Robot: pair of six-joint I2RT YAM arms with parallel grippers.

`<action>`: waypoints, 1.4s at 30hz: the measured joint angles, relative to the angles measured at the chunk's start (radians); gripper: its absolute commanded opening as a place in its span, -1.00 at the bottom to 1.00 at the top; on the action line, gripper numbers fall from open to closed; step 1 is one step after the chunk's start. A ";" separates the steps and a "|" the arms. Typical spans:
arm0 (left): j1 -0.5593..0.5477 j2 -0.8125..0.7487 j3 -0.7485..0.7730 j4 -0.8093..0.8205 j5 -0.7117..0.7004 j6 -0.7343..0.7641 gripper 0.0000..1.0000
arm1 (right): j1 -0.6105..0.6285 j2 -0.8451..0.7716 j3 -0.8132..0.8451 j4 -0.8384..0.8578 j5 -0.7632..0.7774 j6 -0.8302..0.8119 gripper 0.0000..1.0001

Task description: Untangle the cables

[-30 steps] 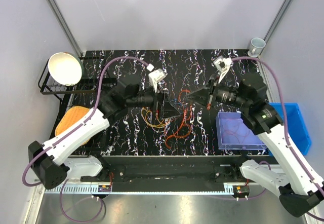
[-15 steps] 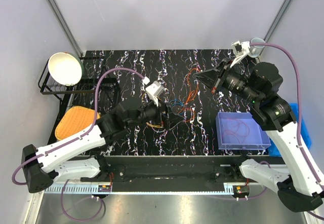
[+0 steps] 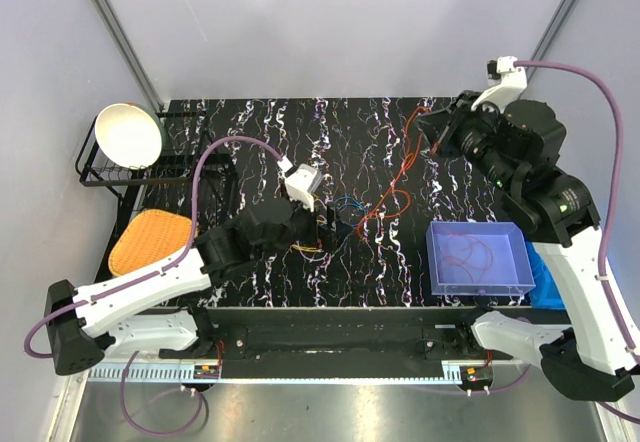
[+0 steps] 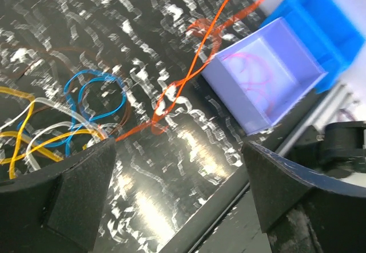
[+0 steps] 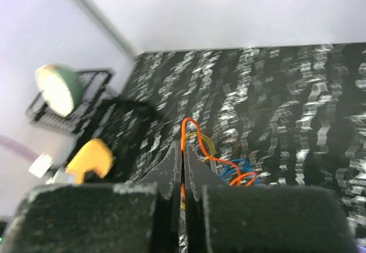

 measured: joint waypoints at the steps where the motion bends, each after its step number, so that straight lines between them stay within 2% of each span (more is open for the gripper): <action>1: -0.005 -0.001 0.000 -0.016 -0.015 -0.001 0.90 | 0.000 0.008 0.018 -0.013 0.029 -0.005 -1.00; 7: -0.020 -0.056 -0.043 -0.145 -0.110 -0.029 0.90 | 0.000 0.047 0.144 -0.104 0.251 -0.060 -1.00; 14: -0.021 -0.230 -0.115 -0.336 -0.196 -0.093 0.90 | 0.000 0.074 0.245 -0.148 0.486 -0.146 -1.00; 22: -0.021 -0.429 -0.173 -0.504 -0.286 -0.146 0.91 | 0.000 0.129 0.390 -0.153 0.767 -0.272 -1.00; 26: -0.022 -0.488 -0.203 -0.552 -0.313 -0.169 0.91 | 0.000 0.129 0.404 -0.125 0.908 -0.349 -1.00; 32: -0.025 -0.511 -0.208 -0.582 -0.323 -0.183 0.91 | 0.000 0.103 0.351 0.034 1.100 -0.540 -1.00; 35: -0.028 -0.513 -0.208 -0.592 -0.327 -0.186 0.92 | 0.000 0.072 0.281 0.180 1.169 -0.677 -1.00; 42: -0.070 -0.507 -0.208 -0.604 -0.344 -0.192 0.92 | -0.003 0.021 0.177 0.455 1.236 -0.951 -1.00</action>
